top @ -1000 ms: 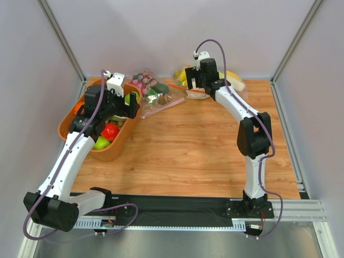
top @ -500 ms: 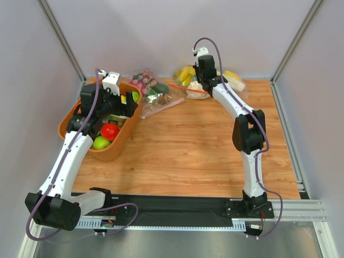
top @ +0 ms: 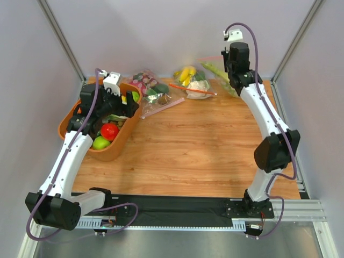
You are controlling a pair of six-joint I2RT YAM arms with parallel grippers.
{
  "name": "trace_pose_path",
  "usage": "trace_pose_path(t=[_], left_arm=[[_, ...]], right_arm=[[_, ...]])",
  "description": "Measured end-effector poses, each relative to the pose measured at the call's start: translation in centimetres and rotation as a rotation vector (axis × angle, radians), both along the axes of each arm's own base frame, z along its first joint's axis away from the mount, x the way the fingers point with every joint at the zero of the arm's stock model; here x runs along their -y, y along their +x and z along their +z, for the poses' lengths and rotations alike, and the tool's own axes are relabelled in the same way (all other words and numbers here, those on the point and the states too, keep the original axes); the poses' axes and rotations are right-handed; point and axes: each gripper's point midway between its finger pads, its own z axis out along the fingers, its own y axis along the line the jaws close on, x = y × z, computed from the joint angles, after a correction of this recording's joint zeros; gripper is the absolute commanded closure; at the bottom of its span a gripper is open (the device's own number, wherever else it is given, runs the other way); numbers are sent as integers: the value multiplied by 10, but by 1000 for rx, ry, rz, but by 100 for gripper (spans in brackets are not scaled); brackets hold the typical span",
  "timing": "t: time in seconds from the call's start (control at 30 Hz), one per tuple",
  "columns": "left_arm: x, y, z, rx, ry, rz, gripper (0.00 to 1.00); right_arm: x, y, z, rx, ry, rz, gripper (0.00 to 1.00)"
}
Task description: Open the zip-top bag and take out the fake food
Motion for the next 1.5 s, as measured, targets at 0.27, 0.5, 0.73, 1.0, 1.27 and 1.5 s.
trace_pose_path(t=[0.27,0.5,0.73,1.0,1.27,1.5], left_arm=[[22,-9,9,20,-55,-137,13],[51,-36,35,117,-70,-302,11],[96,-94,77,268,-89,-552,8],[138,-124,86,311,-83,-734,3],[180,-129,58,246,-55,-829,2],[200,-122,33,205,-6,-846,11]], right_arm=[[-35,-83,67,36,65,239,100],[-94,-169,62,-110,135,622,100],[-140,-254,46,-236,213,898,100],[-171,-298,19,-373,309,1071,100],[-197,-329,13,-430,343,1205,100],[-201,-346,13,-458,387,1275,100]])
